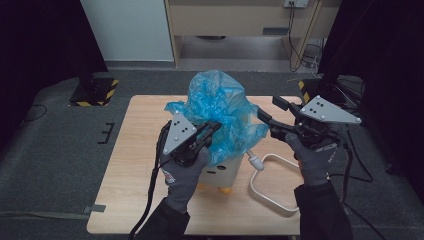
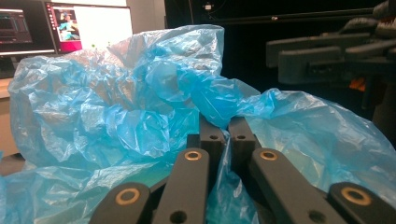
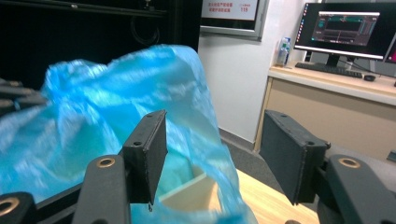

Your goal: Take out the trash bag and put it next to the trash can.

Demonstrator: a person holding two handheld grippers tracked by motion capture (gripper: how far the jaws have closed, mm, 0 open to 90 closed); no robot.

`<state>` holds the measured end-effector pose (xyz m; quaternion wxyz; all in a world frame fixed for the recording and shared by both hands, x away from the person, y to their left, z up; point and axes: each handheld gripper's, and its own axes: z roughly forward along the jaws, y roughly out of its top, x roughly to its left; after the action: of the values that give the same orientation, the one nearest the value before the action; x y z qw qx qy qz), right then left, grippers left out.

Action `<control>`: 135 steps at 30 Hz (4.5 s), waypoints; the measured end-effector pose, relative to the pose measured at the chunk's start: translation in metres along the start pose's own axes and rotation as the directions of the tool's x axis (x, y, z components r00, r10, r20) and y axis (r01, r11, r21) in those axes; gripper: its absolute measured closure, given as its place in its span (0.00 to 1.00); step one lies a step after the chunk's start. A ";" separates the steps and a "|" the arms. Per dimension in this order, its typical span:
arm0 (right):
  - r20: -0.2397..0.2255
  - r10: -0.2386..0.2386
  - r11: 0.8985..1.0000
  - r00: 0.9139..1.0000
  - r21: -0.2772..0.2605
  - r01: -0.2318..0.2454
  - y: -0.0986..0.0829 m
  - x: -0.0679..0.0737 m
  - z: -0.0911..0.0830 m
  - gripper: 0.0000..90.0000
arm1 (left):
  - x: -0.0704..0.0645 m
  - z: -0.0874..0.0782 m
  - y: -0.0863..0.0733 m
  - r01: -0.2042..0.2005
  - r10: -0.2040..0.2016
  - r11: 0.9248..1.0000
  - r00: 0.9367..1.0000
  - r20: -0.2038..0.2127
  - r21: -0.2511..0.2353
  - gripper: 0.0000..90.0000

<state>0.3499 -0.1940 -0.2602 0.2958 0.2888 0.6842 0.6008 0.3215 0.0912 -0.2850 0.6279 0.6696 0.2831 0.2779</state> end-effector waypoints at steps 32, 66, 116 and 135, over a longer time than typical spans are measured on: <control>0.108 0.143 0.978 0.984 0.140 -0.157 -0.117 -0.060 -0.030 0.46 | 0.002 -0.001 0.025 -0.029 0.027 0.995 0.999 -0.023 -0.091 0.97; 0.235 0.183 0.927 0.955 0.282 -0.247 -0.201 -0.082 -0.034 0.41 | 0.018 -0.039 0.065 -0.060 0.042 0.971 0.996 -0.082 -0.231 0.97; 0.276 0.179 0.921 0.944 0.291 -0.259 -0.206 -0.090 -0.040 0.42 | 0.043 -0.072 0.101 -0.102 0.038 0.874 0.989 -0.144 -0.474 0.97; 0.279 0.174 0.920 0.944 0.296 -0.257 -0.209 -0.091 -0.040 0.42 | 0.060 -0.098 0.101 -0.137 0.031 0.875 0.973 -0.229 -0.464 0.96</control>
<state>0.3720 -0.3115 -0.4586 0.2579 0.4806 0.6960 0.4670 0.2940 0.1970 -0.1780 0.7264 0.4722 0.2422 0.4366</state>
